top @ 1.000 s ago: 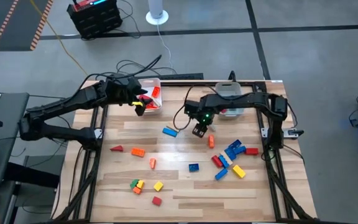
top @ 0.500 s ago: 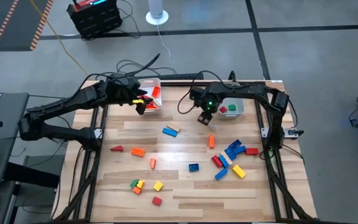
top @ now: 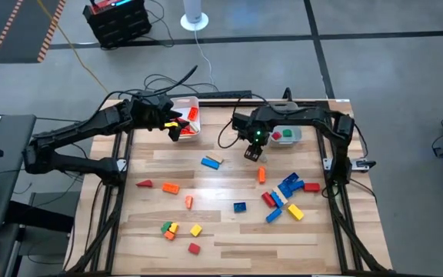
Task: Sort blocks by size
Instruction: Put the light brown rectangle wooden block into the white bin
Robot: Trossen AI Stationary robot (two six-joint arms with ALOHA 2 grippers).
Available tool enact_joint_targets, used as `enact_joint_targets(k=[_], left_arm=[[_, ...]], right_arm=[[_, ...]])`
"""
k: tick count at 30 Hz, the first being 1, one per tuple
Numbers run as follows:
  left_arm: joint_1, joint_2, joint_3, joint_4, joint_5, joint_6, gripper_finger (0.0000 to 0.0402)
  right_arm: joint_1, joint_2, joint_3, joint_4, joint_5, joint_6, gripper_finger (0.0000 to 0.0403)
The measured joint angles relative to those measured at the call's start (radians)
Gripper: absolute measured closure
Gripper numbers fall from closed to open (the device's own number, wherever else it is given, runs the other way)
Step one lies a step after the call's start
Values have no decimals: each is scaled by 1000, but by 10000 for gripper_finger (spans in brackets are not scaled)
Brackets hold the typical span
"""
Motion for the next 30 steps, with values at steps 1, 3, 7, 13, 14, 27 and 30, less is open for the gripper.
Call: enact_joint_targets(k=[1,3,7,13,14,27,30], left_arm=[[0,0,0,0,0,0,157],[0,0,0,-2,0,9,157],[-4,0,0,-16,3,46,157],[-6,0,0,-37,11,110,157],[-6,0,0,-40,11,114,157],[-5,0,0,-71,13,175,157],[-5,0,0,-69,13,160,157]], right_arm=[[2,10,0,4,0,2,181],[9,23,0,10,2,22,184],[9,45,-1,18,2,48,194],[18,71,-4,34,3,89,215],[21,75,-4,36,1,91,223],[33,99,-3,28,-60,99,317],[30,66,34,24,-61,96,312]])
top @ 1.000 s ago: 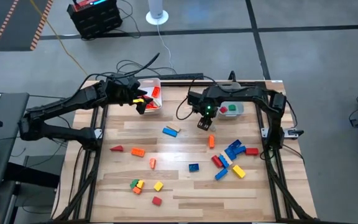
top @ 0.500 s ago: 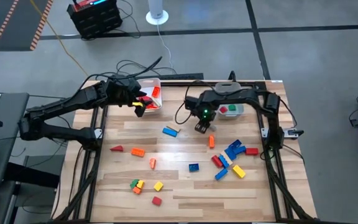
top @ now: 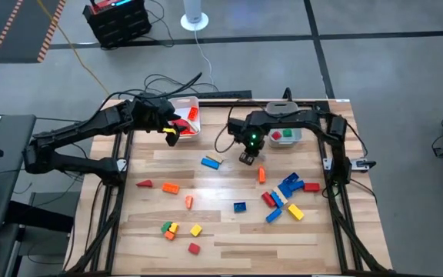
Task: Sort blocks by size
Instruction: Put the light brown rectangle wooden block into the white bin
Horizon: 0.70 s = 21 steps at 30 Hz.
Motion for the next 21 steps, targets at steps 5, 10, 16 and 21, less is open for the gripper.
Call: enact_joint_targets(k=[5,10,16,21], left_arm=[[0,0,-6,14,2,-35,157],[-5,1,-50,105,83,-54,157],[-57,9,-108,307,144,-95,157],[-93,37,-123,418,136,-100,157]], right_arm=[[-7,-104,58,156,-1,-17,311],[-14,-231,64,511,-115,-83,311],[-7,-286,63,848,-264,-108,311],[11,-282,62,1016,-293,-67,311]])
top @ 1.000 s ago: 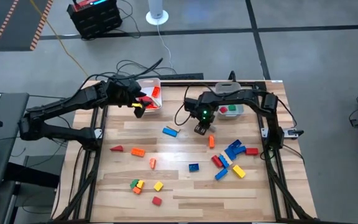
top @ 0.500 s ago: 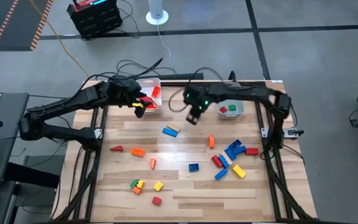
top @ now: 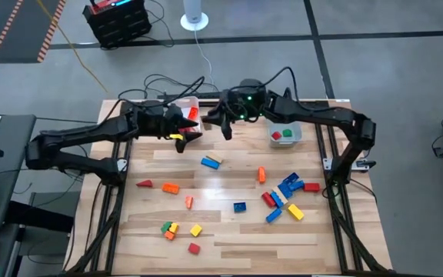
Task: Sort blocks by size
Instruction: Put the light brown rectangle wooden block into the white bin
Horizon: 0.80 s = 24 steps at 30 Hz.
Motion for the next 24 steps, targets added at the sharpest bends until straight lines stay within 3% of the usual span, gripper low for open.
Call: enact_joint_targets(k=[10,18,24], left_arm=[[-19,13,0,59,-72,6,157],[-19,13,1,166,-26,63,157],[-20,13,1,273,72,53,157]], right_arm=[[27,1,-1,114,-14,35,311],[52,1,-1,284,36,68,311],[72,1,-1,303,124,66,311]])
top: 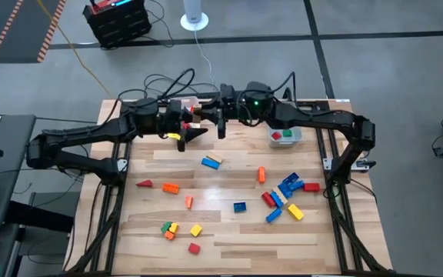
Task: Sort blocks by size
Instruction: Put the light brown rectangle wooden block into the white bin
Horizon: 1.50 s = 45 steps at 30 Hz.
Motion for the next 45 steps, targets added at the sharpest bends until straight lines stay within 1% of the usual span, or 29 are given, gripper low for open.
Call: enact_joint_targets(k=[3,5,8,11,12,13,16,19,23,25,26,29,32,35,36,41,45], left_arm=[[-6,0,0,43,4,6,168],[-6,0,0,65,2,26,192],[-6,-1,0,70,-40,51,257],[-5,-1,1,44,-91,63,345],[-3,-1,1,31,-92,65,359],[2,-1,1,17,-106,63,356],[28,0,1,-41,-130,18,356],[68,-1,1,-101,-163,-28,356],[123,-1,1,-235,-152,-55,356],[157,7,-2,-326,-154,-53,356],[171,18,-10,-343,-159,-54,356],[206,48,-62,-383,-173,-80,355],[212,98,-103,-313,-212,-124,339],[213,163,-117,-314,-268,-156,321],[213,186,-117,-310,-272,-169,317],[212,260,-117,-308,-270,-236,305],[212,267,-114,-310,-236,-250,293]], right_arm=[[9,0,0,0,15,-1,311],[18,0,0,-3,18,-1,311],[25,0,0,-3,19,-2,308],[29,0,0,-17,30,-4,299],[28,1,0,-32,31,-4,295],[25,1,0,-49,50,-4,290],[6,-2,0,-145,53,3,269],[-32,-20,0,-269,16,15,235],[-74,-67,0,-478,0,16,186],[-86,-87,0,-591,0,13,168],[-90,-93,0,-642,1,4,162],[-79,-106,0,-762,1,-38,155],[-52,-106,0,-834,1,-65,155],[-23,-99,0,-901,0,-65,157],[-13,-99,0,-941,0,-67,157],[18,-99,0,-1134,8,-126,158],[28,-99,0,-1203,16,-124,158]])
